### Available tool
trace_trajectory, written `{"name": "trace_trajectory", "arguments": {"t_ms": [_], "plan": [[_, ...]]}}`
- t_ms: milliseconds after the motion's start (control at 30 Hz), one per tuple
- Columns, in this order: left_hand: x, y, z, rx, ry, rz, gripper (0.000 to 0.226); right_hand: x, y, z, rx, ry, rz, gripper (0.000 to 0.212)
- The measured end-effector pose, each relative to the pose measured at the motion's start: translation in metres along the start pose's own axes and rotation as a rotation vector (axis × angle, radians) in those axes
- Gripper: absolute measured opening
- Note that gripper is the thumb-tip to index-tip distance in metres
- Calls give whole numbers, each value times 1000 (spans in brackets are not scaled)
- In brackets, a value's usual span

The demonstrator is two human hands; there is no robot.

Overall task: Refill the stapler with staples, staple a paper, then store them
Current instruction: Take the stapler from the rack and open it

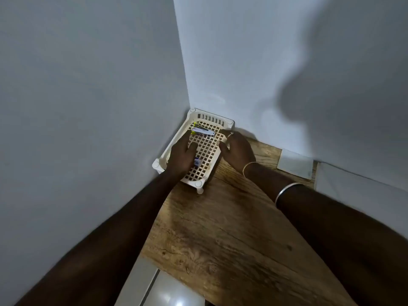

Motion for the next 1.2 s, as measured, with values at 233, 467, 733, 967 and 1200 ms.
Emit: {"name": "trace_trajectory", "arguments": {"t_ms": [233, 467, 733, 967, 1200], "plan": [[22, 1, -2, 27, 96, -6, 39, 49, -22, -20, -310, 92, -32, 27], [37, -1, -10, 37, 149, -47, 37, 68, -38, -25, -444, 129, -71, 20], [38, -8, -13, -20, 231, -79, 40, 62, -44, -21, -350, 74, -49, 15], [12, -6, 8, -176, 257, -25, 52, 25, -24, -21, 107, -57, 65, 31], [-48, -20, 35, -221, 233, 46, 56, -47, 13, -19, 620, -421, 112, 23]]}}
Point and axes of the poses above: each hand's wrist, its own x-axis towards the middle knuckle, its own y-axis out of the back of the hand, z = x × y, the point moved 1 cm from there along x, towards the middle knuckle, and after that the axes turned 5 degrees about -y, right-handed, at the moved point
